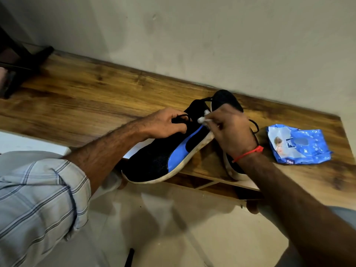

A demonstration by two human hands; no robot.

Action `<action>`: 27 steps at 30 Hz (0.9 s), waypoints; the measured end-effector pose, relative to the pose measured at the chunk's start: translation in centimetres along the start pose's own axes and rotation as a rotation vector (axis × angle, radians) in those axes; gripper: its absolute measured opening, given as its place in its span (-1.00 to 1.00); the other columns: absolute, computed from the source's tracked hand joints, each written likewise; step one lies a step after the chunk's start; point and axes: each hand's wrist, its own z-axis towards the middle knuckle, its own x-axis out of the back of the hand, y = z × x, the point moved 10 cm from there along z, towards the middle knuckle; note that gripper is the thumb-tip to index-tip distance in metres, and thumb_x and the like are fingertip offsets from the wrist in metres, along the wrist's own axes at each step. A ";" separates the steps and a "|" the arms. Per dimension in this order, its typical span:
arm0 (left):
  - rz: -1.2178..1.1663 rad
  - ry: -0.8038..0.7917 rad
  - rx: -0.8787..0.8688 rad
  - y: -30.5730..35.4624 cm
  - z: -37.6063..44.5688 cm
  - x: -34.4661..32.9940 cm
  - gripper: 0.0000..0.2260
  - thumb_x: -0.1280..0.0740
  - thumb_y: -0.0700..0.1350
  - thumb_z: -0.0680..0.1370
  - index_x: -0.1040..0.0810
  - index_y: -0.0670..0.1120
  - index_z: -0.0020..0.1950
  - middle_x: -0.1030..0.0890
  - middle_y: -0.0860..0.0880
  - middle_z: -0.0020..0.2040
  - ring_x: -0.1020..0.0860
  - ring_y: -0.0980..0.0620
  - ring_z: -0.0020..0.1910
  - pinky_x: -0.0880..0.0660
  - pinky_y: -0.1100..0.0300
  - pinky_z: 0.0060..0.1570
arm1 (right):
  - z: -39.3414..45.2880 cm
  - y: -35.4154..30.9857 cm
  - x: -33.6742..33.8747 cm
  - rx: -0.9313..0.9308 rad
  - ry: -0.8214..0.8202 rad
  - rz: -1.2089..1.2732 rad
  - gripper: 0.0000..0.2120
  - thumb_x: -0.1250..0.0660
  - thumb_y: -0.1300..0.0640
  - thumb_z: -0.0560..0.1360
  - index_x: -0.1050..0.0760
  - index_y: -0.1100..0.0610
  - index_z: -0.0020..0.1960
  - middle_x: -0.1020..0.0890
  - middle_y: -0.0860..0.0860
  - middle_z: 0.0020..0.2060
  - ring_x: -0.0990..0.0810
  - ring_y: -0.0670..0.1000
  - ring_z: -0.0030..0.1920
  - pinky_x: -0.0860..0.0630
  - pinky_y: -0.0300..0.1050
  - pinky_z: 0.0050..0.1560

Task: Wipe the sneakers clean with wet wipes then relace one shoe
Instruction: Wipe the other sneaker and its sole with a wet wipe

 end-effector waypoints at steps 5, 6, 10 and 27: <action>0.005 -0.027 -0.027 0.2 -0.4 -0.6 -0.90 -0.36 -0.22 0.57 -0.64 -0.17 0.06 -0.60 -0.04 -0.19 -0.51 0.10 -0.29 -0.41 0.22 -0.32 | -1.1 -1.9 -1.1 0.055 -0.042 -0.001 -0.93 -0.45 0.25 0.48 -0.67 0.19 -0.03 -0.58 0.04 -0.15 -0.52 -0.11 -0.15 -0.42 -0.40 -0.04; 0.005 -0.022 -0.026 0.2 -0.4 -0.6 -0.89 -0.35 -0.22 0.57 -0.63 -0.19 0.06 -0.62 -0.08 -0.17 -0.51 0.07 -0.27 -0.42 0.19 -0.31 | -1.2 -2.2 -1.4 0.073 -0.052 0.016 -0.93 -0.46 0.25 0.49 -0.66 0.20 -0.03 -0.58 0.04 -0.15 -0.52 -0.12 -0.16 -0.42 -0.43 -0.04; 0.006 -0.038 -0.038 0.4 -0.4 -0.8 -0.89 -0.36 -0.20 0.57 -0.65 -0.13 0.07 -0.67 -0.17 -0.03 -0.58 0.02 -0.17 -0.49 0.10 -0.17 | -0.1 0.8 0.3 -0.044 0.028 -0.014 -0.96 -0.47 0.22 0.49 -0.67 0.19 -0.07 -0.59 0.03 -0.17 -0.51 -0.12 -0.18 -0.46 -0.37 -0.11; -0.130 0.031 0.012 0.5 -0.2 0.3 -0.73 -0.35 -0.07 0.32 -0.71 -0.07 -0.04 -0.71 -0.10 -0.05 -0.62 0.07 -0.10 -0.50 0.06 0.01 | 0.6 7.7 3.4 -0.496 0.190 0.431 -0.86 -0.43 0.22 0.48 -0.69 -0.01 -0.11 -0.72 0.00 -0.23 -0.69 0.01 -0.33 -0.66 0.02 -0.18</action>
